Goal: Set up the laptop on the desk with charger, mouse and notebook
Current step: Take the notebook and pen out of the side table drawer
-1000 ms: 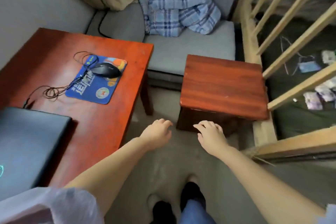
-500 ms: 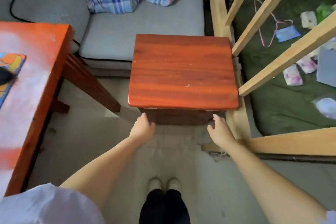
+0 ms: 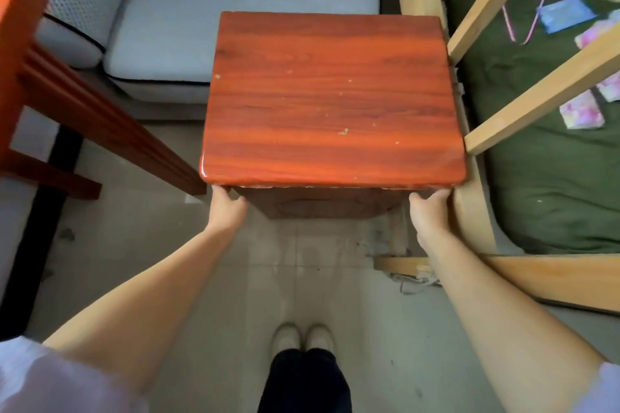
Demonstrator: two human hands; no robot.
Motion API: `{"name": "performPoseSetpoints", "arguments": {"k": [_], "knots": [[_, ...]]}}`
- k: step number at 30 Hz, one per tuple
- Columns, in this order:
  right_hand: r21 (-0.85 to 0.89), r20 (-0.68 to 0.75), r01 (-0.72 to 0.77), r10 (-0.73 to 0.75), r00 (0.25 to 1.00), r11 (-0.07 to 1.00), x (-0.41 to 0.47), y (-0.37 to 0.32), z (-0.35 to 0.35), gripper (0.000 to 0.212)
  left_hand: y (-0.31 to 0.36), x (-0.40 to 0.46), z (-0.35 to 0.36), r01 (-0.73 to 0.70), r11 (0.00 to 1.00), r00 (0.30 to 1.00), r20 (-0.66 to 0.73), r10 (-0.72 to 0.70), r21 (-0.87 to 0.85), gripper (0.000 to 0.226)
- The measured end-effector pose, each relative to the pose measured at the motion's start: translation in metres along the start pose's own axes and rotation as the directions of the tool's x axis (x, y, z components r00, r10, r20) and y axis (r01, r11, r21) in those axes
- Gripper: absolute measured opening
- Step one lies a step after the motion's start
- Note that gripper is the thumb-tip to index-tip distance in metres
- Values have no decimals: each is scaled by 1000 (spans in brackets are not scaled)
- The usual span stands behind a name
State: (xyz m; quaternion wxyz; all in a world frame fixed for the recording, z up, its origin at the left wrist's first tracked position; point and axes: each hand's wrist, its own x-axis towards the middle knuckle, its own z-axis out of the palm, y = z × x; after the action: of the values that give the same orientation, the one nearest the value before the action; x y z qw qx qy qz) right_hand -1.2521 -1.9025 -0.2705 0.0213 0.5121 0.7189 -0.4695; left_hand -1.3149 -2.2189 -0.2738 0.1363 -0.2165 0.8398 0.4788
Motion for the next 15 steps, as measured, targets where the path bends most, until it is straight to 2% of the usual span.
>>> {"name": "performPoseSetpoints", "arguments": {"k": [4, 6, 9, 11, 13, 15], "knots": [[56, 24, 38, -40, 999, 998, -2, 3, 0, 53, 0, -1, -3, -40, 990, 999, -19, 43, 138, 48], [69, 29, 34, -36, 999, 997, -7, 5, -5, 51, 1, -8, -5, -51, 987, 998, -16, 54, 150, 48], [83, 20, 10, -12, 1000, 996, -18, 13, -11, 56, -5, -24, -8, -3, 990, 1000, -28, 7, 143, 27], [123, 8, -37, 37, 999, 992, -32, 21, -12, 65, -9, -37, -10, 46, 994, 998, -48, -42, 94, 23], [342, 74, -164, 147, 986, 925, -45, 21, -10, 74, -13, -47, -9, 107, 994, 993, -52, -106, 3, 40], [605, 229, -327, 235, 945, 725, -53, 11, -6, 77, -10, -54, -6, 193, 964, 980, -13, -199, -184, 49]]}}
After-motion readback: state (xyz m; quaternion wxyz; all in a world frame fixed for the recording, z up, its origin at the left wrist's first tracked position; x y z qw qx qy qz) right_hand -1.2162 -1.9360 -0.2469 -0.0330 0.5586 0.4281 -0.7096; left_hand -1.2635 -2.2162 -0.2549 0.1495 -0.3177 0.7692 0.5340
